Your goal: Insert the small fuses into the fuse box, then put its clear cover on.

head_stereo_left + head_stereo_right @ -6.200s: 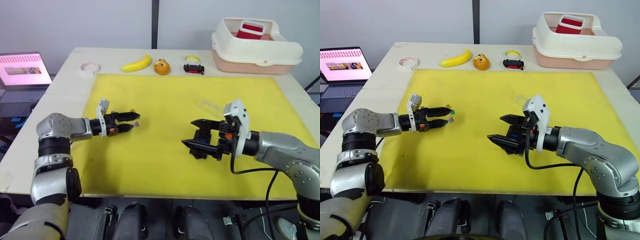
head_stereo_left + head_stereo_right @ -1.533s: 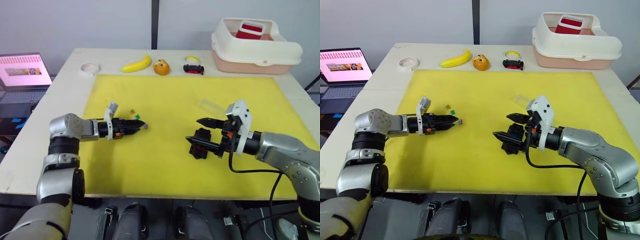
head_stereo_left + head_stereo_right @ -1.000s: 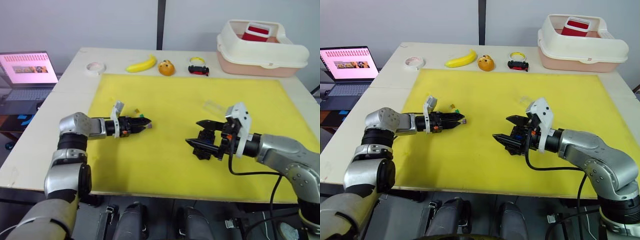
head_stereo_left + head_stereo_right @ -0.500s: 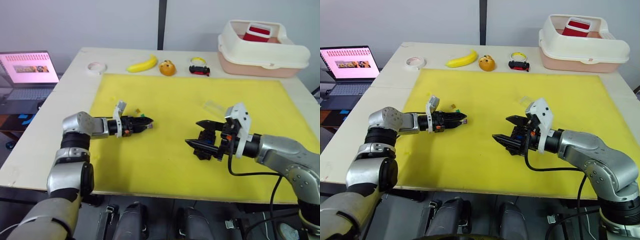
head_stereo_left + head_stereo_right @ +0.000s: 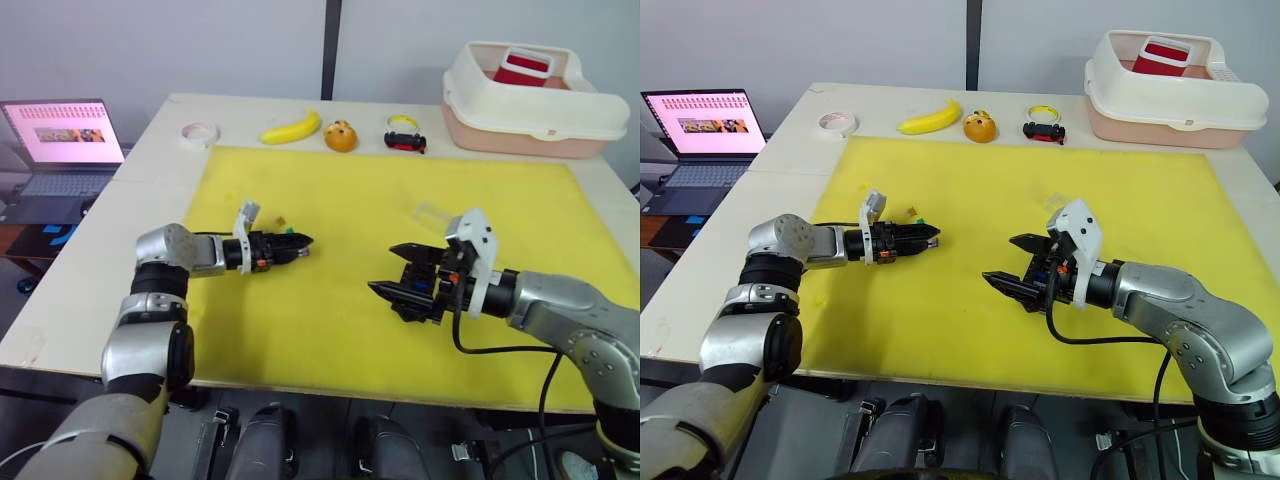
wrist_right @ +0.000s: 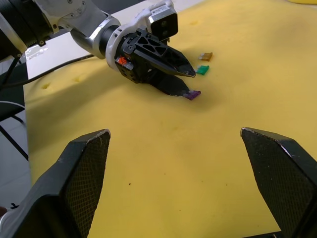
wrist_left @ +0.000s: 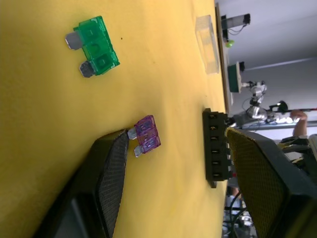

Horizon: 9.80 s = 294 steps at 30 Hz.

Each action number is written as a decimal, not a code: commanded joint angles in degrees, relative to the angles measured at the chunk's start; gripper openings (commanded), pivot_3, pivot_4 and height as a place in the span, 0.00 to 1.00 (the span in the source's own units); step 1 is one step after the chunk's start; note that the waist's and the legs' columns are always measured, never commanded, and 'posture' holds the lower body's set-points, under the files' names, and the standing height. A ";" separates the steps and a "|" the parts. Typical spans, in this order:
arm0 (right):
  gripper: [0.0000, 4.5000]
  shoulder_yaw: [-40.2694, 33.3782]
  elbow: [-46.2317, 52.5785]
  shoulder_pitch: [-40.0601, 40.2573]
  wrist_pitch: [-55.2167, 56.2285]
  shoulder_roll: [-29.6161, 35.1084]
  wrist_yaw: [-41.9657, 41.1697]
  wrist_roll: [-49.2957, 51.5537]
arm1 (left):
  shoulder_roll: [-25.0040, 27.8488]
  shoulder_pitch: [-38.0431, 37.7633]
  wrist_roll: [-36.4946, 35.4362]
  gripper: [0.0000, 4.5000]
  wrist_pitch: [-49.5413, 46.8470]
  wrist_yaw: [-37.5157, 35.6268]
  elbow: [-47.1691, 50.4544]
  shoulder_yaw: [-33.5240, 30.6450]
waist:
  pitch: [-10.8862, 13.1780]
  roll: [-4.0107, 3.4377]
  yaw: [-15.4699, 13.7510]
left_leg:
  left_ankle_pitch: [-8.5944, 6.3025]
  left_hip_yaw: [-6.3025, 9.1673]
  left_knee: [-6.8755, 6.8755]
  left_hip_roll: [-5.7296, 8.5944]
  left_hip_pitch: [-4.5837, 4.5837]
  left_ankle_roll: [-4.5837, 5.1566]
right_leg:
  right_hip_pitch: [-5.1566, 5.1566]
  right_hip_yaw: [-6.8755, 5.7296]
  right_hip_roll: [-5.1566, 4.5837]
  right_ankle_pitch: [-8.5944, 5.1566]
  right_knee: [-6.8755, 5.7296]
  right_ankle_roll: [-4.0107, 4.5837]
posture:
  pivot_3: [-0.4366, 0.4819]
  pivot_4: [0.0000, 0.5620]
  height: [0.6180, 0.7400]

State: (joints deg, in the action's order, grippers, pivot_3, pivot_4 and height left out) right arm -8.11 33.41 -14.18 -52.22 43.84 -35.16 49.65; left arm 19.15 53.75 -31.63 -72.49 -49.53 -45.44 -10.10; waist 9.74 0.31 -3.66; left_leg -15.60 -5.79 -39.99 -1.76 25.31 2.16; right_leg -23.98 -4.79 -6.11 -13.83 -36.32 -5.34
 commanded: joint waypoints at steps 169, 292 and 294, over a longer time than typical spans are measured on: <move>0.48 1.39 -3.56 -6.80 11.45 -20.09 46.01 44.34 | -4.40 -9.30 -69.84 0.00 2.85 45.31 34.47 -2.12 | -0.08 -0.02 3.01 | 0.14 -0.08 0.39 -0.11 0.04 -0.23 | -0.30 0.17 0.18 0.01 0.06 0.00 | 0.48 0.27 1.00; 0.00 10.96 -10.34 -5.35 14.02 12.93 -16.83 -29.23 | 5.05 -11.32 16.01 0.99 58.56 -21.29 43.27 29.79 | -0.04 -0.01 2.83 | 0.39 -0.19 0.68 -0.05 0.04 -0.63 | -0.45 0.17 0.20 0.02 0.16 0.03 | 0.48 0.27 1.00; 0.00 11.08 -10.42 -5.42 13.95 12.81 -16.81 -29.31 | 5.04 -11.39 15.98 0.99 58.49 -21.29 43.42 29.79 | -0.04 -0.01 2.81 | 0.39 -0.19 0.67 -0.05 0.04 -0.63 | -0.45 0.16 0.20 0.02 0.16 0.03 | 0.48 0.27 1.00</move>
State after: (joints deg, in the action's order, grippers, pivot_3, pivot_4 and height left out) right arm 3.92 22.31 -18.55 -38.48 57.03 -52.02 20.73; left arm 24.30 42.37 -15.40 -14.50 -70.80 -4.13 20.95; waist 9.71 0.30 -0.85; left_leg -15.21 -5.98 -39.33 -1.80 25.35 1.52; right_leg -24.44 -4.62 -5.91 -13.80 -36.17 -5.31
